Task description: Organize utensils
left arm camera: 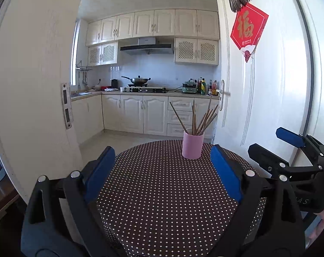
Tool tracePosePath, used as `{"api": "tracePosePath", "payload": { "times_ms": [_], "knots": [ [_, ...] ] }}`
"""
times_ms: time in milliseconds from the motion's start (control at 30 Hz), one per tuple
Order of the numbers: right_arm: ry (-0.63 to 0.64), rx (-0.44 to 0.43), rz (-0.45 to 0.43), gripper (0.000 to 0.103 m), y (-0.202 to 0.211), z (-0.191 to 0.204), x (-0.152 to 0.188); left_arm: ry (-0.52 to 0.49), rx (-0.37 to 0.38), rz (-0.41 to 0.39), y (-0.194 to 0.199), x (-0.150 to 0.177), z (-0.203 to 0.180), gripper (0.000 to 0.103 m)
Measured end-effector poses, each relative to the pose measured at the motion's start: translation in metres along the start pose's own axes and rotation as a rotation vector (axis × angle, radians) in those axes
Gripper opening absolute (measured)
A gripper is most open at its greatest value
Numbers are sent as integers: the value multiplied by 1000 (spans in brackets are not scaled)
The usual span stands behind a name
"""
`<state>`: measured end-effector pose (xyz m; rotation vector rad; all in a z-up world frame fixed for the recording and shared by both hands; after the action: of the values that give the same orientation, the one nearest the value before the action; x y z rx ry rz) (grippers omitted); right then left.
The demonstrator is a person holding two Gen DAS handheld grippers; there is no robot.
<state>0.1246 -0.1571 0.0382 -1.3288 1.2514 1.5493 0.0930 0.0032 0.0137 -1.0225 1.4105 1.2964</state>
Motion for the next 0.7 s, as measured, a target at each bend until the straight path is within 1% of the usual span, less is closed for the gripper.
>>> {"api": "tracePosePath", "payload": {
  "times_ms": [100,233,367,567,700],
  "knots": [
    [-2,18,-30,92,12,5,6,-2,-38,-46,16,3,1,92],
    [18,60,-72,93,27,14,10,-10,-74,-73,29,9,1,93],
    [4,67,-111,95,40,19,13,-26,-134,-96,39,17,0,94],
    [-11,56,-132,95,48,22,18,-11,-130,-138,49,20,3,95],
    [-20,68,-144,95,51,21,19,-19,-132,-141,47,23,2,95]
  ]
}}
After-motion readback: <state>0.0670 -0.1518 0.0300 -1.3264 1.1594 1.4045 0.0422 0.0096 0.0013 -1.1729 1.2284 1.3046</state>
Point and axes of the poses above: each gripper's, at about its wrist camera, not at the fingertips, and y roughly against the way its jaws point, z to its left, x to its underside, the point moved 4 cm from there along -y, roughly the way its jaws point, and after that the axes turned 2 degrees about -x, right-handed, at the moved point
